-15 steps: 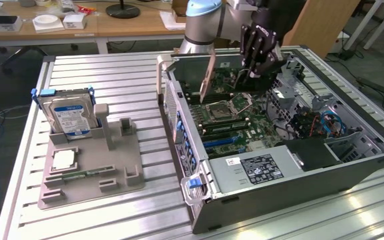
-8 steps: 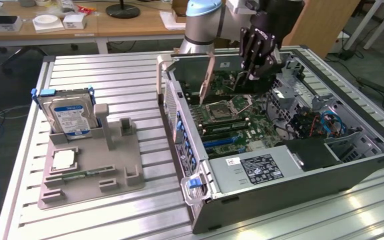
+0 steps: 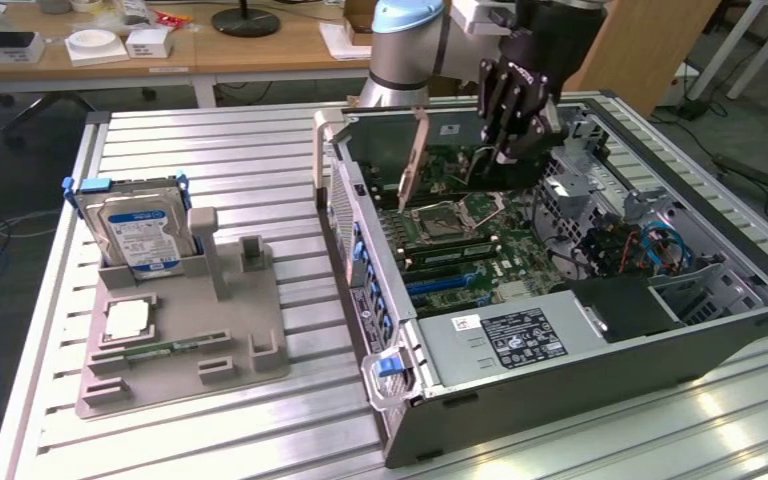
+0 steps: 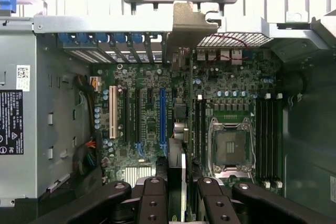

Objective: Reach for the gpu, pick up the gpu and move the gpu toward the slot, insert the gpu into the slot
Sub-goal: 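Insert the gpu into the slot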

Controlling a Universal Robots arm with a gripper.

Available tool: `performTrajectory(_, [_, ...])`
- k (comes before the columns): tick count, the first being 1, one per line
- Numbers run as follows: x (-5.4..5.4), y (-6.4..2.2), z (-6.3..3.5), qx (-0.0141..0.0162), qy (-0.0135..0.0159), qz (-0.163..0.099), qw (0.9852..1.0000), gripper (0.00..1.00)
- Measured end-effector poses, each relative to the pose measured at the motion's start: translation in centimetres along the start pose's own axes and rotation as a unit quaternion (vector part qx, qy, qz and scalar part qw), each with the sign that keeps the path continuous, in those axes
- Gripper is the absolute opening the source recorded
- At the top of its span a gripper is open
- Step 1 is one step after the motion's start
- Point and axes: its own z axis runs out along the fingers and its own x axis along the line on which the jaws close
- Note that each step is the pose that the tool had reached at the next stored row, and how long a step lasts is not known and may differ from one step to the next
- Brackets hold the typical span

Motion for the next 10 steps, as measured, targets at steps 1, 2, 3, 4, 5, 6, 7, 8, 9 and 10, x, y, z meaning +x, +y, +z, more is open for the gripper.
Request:
performTrajectory(1, [0.0, 0.0, 0.04, 0.0, 0.0, 0.0, 1.0, 0.26])
performTrajectory(2, [0.0, -0.01, 0.08, 0.0, 0.0, 0.0, 1.0, 0.26])
performTrajectory(3, [0.0, -0.01, 0.12, 0.0, 0.0, 0.0, 1.0, 0.26])
performTrajectory(4, [0.0, -0.01, 0.16, 0.0, 0.0, 0.0, 1.0, 0.26])
performTrajectory(5, [0.0, -0.01, 0.2, 0.0, 0.0, 0.0, 1.0, 0.26])
performTrajectory(6, [0.0, -0.02, 0.24, 0.0, 0.0, 0.0, 1.0, 0.26])
performTrajectory(7, [0.0, -0.02, 0.3, 0.0, 0.0, 0.0, 1.0, 0.26])
performTrajectory(8, [0.0, -0.02, 0.34, 0.0, 0.0, 0.0, 1.0, 0.26])
performTrajectory(9, [0.0, -0.02, 0.38, 0.0, 0.0, 0.0, 1.0, 0.26])
performTrajectory(10, [0.01, -0.03, 0.41, 0.0, 0.0, 0.0, 1.0, 0.26])
